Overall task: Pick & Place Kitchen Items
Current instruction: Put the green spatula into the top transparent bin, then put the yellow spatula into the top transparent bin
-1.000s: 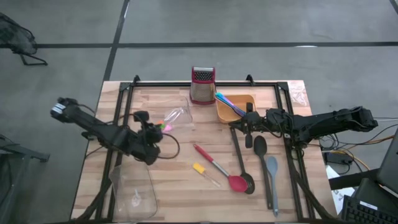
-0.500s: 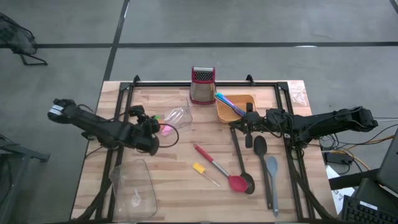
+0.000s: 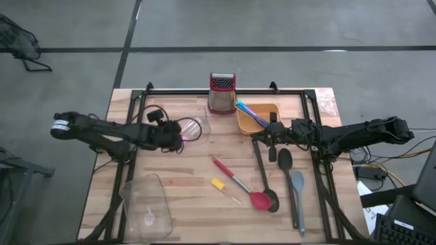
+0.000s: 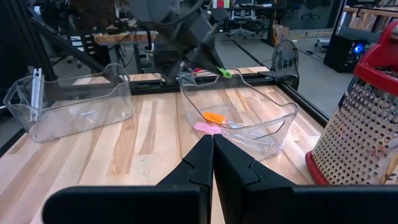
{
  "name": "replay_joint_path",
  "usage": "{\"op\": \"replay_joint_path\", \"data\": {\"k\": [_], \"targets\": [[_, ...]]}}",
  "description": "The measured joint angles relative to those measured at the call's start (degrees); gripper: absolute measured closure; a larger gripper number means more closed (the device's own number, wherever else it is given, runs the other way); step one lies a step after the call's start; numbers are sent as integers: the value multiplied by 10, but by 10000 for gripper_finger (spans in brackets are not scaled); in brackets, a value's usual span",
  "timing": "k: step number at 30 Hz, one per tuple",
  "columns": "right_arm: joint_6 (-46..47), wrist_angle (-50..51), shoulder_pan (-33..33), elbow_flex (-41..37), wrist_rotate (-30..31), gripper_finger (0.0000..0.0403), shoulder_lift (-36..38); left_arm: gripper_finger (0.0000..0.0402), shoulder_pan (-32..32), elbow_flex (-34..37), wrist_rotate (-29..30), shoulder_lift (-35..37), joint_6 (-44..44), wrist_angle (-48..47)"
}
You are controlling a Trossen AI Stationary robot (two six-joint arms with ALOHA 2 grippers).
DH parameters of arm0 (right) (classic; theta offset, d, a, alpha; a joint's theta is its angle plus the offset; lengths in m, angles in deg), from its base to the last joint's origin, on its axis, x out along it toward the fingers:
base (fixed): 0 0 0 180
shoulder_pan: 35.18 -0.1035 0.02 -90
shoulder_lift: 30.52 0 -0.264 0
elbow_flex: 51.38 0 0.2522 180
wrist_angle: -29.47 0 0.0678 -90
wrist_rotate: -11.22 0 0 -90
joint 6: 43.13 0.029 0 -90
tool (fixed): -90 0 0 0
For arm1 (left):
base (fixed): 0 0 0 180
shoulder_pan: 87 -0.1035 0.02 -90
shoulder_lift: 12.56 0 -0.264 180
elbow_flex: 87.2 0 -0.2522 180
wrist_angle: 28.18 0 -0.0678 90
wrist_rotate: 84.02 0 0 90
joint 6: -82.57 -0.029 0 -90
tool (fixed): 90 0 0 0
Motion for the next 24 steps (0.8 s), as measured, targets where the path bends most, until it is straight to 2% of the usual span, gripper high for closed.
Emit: {"op": "replay_joint_path", "data": {"k": [5,10,19,24], "targets": [[0,0,0,0,0,394,0,359,-31,24,-54,0,-17,67],[0,0,0,0,0,394,0,327,-41,39,-56,0,-18,88],[0,0,0,0,0,394,0,235,-41,41,-56,0,-16,96],[0,0,0,0,0,394,0,213,-34,40,-57,0,-51,123]]}}
